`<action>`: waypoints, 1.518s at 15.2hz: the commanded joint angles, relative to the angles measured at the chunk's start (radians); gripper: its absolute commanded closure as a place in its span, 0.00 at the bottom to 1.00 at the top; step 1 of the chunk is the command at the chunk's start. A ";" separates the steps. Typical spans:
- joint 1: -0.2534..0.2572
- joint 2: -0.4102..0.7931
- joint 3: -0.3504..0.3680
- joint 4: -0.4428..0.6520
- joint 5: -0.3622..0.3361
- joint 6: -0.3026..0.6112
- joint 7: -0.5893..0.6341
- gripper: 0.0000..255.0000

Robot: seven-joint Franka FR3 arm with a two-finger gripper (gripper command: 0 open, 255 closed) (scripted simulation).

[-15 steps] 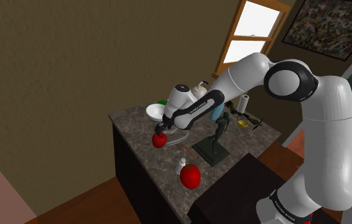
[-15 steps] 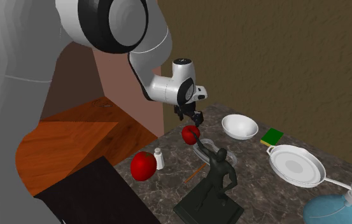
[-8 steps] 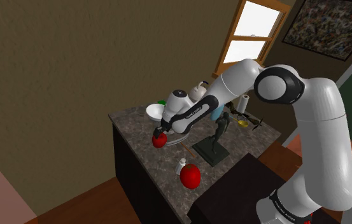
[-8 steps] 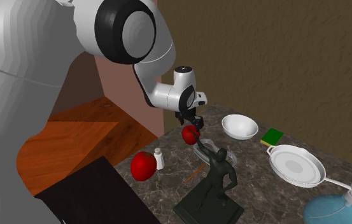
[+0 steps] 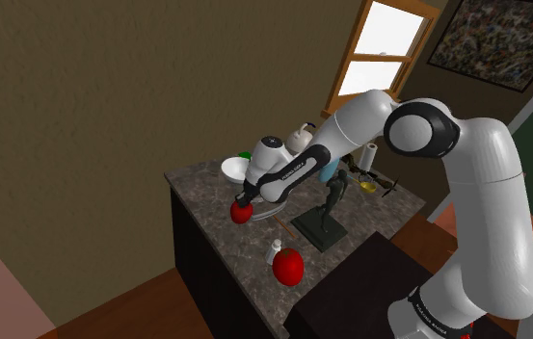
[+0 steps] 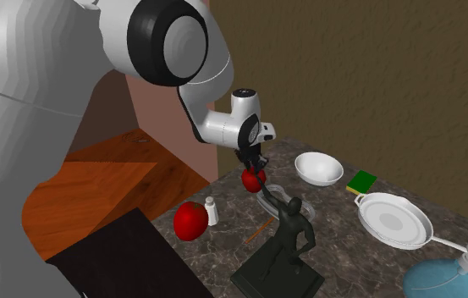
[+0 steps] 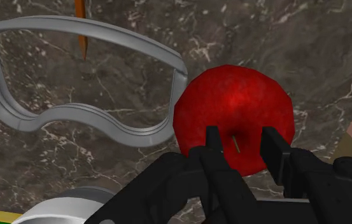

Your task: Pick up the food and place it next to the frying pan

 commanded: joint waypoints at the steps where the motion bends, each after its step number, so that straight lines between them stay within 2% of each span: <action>1: 0.000 0.000 0.000 0.000 0.000 0.000 0.000 1.00; 8: 0.000 0.000 0.000 0.000 0.000 0.000 0.000 1.00; 23: -0.033 -0.169 0.044 -0.042 0.036 -0.129 -0.032 1.00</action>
